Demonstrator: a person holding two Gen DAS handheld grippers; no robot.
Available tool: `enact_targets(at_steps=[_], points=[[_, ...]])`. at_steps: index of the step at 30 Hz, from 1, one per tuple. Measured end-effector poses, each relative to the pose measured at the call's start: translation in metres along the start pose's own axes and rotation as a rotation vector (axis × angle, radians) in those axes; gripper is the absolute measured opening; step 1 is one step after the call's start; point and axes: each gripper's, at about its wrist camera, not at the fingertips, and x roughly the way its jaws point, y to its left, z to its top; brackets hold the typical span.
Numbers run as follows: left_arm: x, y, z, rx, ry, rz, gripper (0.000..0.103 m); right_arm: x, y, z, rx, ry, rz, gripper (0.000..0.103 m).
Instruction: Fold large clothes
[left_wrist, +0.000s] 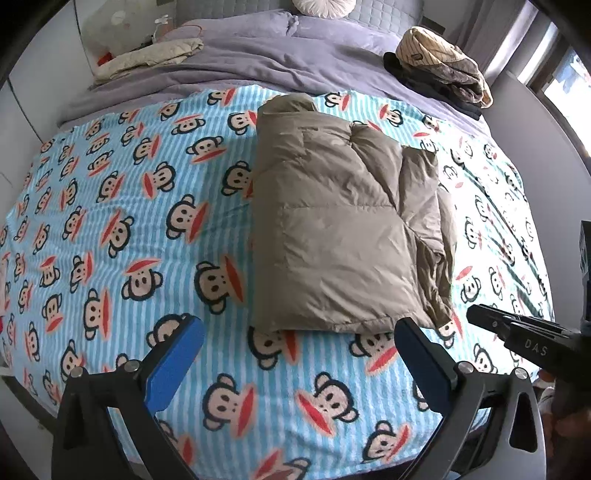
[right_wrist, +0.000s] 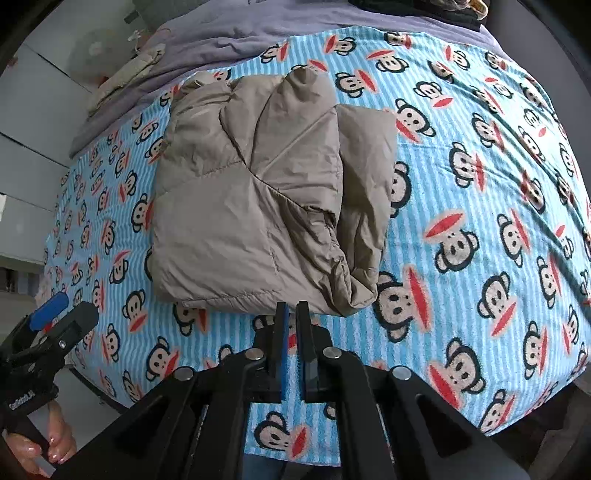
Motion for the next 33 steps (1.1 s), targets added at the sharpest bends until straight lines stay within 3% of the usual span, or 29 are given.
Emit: enact_targets(at_steps=[1, 3, 4, 7, 9, 13, 17, 22, 33], points=[[-0.003, -0.002, 0.001, 0.001, -0.005, 0.011, 0.103, -0.002, 0.0, 0.0, 0.003, -0.002, 0.0, 0.019], [-0.008, -0.005, 0.001, 0.002, -0.015, 0.024, 0.103, -0.01, 0.0, 0.0, 0.002, -0.021, -0.018, 0.062], [-0.01, -0.005, 0.002, 0.001, -0.022, 0.026, 0.103, -0.014, 0.001, 0.0, -0.004, -0.038, -0.028, 0.068], [-0.02, -0.004, 0.005, -0.011, -0.05, 0.036, 0.103, -0.031, 0.005, 0.002, -0.032, -0.088, -0.049, 0.071], [-0.026, -0.004, 0.008, -0.012, -0.07, 0.055, 0.103, -0.041, 0.006, 0.003, -0.031, -0.114, -0.047, 0.082], [-0.037, -0.005, 0.012, -0.013, -0.095, 0.088, 0.103, -0.059, 0.008, 0.008, -0.028, -0.165, -0.05, 0.084], [-0.048, -0.009, 0.013, 0.004, -0.118, 0.105, 0.103, -0.073, 0.011, 0.008, -0.017, -0.228, -0.044, 0.103], [-0.059, -0.014, 0.012, 0.016, -0.146, 0.116, 0.103, -0.088, 0.018, 0.005, -0.044, -0.301, -0.092, 0.103], [-0.072, -0.01, 0.007, -0.03, -0.17, 0.153, 0.103, -0.102, 0.03, -0.001, -0.054, -0.333, -0.126, 0.103]])
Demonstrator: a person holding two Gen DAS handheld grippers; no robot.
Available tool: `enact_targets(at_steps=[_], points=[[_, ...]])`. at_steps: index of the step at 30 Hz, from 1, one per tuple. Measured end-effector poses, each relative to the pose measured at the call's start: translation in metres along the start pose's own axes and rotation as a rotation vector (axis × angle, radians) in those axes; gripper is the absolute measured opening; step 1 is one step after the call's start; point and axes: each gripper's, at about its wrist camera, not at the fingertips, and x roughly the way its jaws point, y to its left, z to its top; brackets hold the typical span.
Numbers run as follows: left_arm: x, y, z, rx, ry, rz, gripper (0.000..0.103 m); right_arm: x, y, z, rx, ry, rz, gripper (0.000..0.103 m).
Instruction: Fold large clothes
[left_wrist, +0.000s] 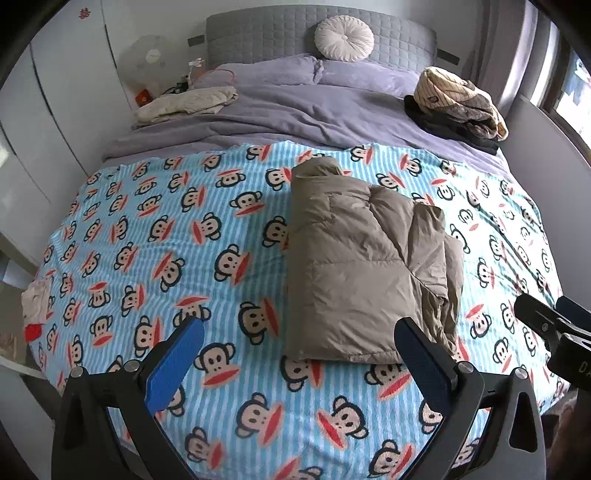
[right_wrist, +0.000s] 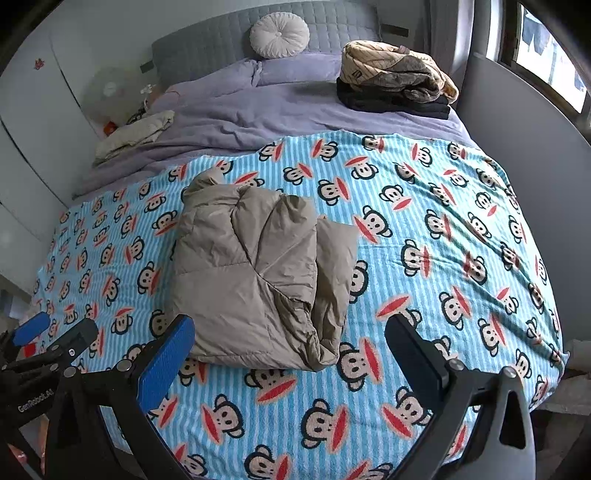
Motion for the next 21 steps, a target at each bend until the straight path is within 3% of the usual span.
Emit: enact_targets(at_steps=[21], points=[[0.0006, 0.0057, 0.0053, -0.011, -0.01, 0.02, 0.103, -0.0009, 0.0043, 0.0032, -0.024, -0.002, -0.03, 0.103]])
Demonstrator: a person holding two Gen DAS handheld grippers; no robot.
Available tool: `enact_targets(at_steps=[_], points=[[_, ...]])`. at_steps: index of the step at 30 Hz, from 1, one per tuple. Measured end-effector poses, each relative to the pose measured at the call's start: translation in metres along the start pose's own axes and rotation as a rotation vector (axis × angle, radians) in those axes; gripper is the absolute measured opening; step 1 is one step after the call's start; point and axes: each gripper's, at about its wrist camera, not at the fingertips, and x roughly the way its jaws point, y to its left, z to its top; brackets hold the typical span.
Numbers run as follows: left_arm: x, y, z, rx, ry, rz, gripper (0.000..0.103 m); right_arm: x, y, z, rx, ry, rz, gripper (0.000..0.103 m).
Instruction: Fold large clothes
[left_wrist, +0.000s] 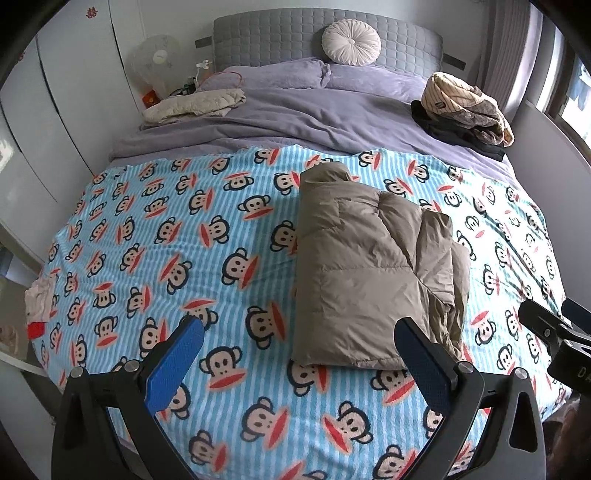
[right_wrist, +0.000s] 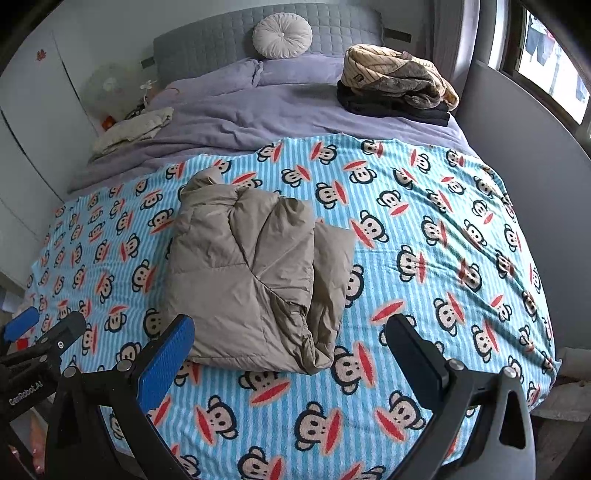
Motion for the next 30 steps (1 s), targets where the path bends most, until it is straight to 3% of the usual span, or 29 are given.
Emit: enact_targets(at_steps=[30], points=[[0.002, -0.0034, 0.0007, 0.003, 0.0, 0.013, 0.103, 0.0014, -0.0011, 0.001, 0.001, 0.003, 0.0, 0.103]])
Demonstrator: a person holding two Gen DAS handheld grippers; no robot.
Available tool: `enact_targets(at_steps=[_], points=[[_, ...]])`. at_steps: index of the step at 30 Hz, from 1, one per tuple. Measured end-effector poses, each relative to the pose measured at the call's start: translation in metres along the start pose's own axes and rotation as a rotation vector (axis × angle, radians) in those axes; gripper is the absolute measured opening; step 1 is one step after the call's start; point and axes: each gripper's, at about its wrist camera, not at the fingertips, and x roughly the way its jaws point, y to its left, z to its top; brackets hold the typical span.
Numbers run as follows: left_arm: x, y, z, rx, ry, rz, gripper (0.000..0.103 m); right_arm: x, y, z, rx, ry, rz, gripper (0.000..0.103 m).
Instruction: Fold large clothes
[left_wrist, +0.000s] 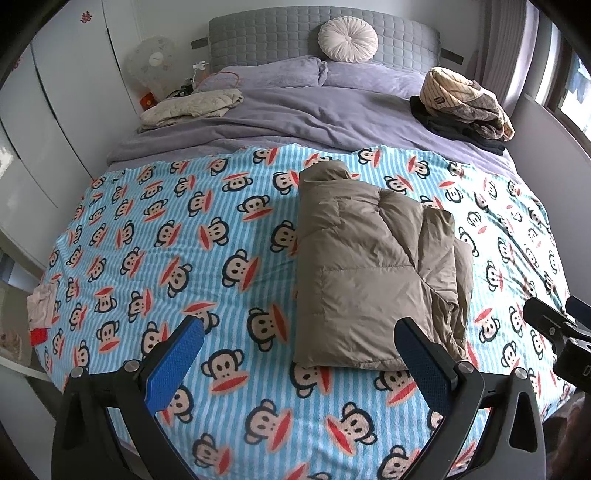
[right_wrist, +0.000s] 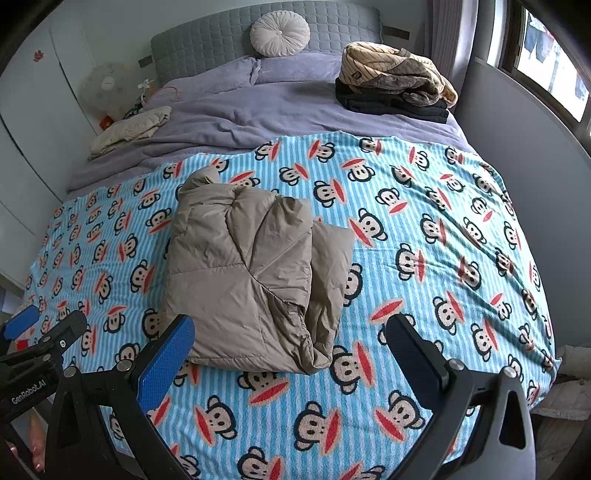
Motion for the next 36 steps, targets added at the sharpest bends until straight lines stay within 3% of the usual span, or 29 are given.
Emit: enact_targets(at_steps=[36], points=[[0.0015, 0.0011, 0.0001, 0.005, -0.001, 0.007, 0.103, 0.0025, -0.0021, 0.0025, -0.005, 0.004, 0.006, 0.103]])
